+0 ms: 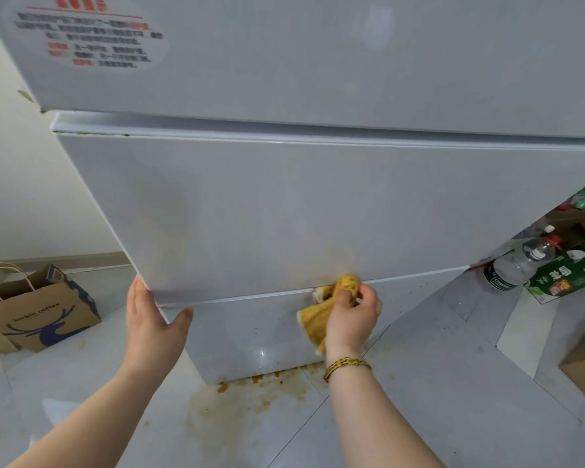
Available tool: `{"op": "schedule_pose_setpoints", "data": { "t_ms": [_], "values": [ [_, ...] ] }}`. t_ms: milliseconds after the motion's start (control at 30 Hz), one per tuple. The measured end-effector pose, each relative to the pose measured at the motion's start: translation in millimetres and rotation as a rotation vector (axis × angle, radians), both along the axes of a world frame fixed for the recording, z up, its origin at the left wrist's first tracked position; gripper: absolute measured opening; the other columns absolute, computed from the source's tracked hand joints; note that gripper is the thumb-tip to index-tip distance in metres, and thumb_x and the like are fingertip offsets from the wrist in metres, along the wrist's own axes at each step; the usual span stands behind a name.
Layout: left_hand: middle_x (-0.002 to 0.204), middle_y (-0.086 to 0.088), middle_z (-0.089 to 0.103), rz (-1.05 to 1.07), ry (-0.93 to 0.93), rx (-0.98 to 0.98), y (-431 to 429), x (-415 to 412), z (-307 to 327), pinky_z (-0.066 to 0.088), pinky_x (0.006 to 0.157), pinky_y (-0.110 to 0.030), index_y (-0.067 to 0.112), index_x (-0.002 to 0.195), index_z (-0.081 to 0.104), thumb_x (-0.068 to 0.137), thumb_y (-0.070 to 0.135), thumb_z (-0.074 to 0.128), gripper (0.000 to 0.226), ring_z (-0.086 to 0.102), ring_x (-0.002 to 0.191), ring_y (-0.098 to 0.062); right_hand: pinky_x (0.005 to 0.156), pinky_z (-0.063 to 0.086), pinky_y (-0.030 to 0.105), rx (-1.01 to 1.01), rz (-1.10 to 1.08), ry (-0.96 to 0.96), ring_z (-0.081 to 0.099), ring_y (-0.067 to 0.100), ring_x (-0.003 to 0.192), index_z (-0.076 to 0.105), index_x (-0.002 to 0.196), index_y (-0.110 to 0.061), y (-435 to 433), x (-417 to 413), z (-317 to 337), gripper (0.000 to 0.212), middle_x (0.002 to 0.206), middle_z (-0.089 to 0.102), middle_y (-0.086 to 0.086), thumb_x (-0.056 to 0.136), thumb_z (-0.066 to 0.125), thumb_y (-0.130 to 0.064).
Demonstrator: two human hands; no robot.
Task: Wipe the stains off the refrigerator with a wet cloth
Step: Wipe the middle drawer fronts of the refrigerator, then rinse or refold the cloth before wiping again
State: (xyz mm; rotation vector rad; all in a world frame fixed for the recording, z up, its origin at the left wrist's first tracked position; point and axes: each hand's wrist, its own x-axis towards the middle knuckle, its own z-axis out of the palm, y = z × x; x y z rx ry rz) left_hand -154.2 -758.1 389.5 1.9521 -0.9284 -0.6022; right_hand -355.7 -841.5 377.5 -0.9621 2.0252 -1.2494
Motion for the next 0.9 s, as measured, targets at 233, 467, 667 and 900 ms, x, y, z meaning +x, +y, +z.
{"op": "schedule_pose_setpoints", "data": {
  "t_ms": [233,467,667,900],
  "values": [
    [0.139,-0.016,0.031,0.144,0.006,0.041,-10.7,-12.9,-2.6,0.022,0.109,-0.042,0.004,0.137,0.029,0.078,-0.006,0.060,0.067,0.023,0.132,-0.028,0.072,0.031,0.022,0.044,0.022,0.030,0.050,0.029,0.103,0.052,0.114,0.002,-33.5,-70.9,3.4,0.024,0.127,0.046,0.016,0.093,0.044,-0.007],
    [0.119,-0.011,0.051,0.263,-0.073,-0.009,29.6,-83.1,10.0,0.038,0.095,-0.031,0.009,0.125,0.050,0.086,-0.001,0.053,0.040,0.045,0.116,-0.028,0.052,0.037,0.017,-0.009,0.307,-0.096,0.049,0.017,0.072,0.049,0.097,-0.005,-15.5,-97.8,13.6,0.005,0.082,0.053,0.003,0.093,0.047,-0.006],
    [0.087,0.015,0.061,0.006,0.149,-0.050,31.2,-128.8,40.4,0.041,0.071,-0.004,0.035,0.077,0.056,0.087,0.007,0.055,0.030,0.057,0.084,0.000,0.059,0.041,0.023,0.027,0.579,-0.406,0.049,0.014,0.066,0.048,0.078,-0.016,23.2,-79.2,30.8,0.018,0.072,0.052,0.001,0.091,0.049,-0.003],
    [0.123,0.015,0.037,0.005,0.160,0.019,96.1,-89.5,65.9,0.026,0.094,-0.015,0.040,0.126,0.033,0.090,0.009,0.051,0.051,0.034,0.116,-0.003,0.050,0.049,0.018,0.200,1.175,-0.707,0.059,0.006,0.055,0.054,0.080,-0.007,73.4,-24.5,70.2,0.015,0.062,0.060,0.000,0.090,0.045,0.001]
  ]
}}
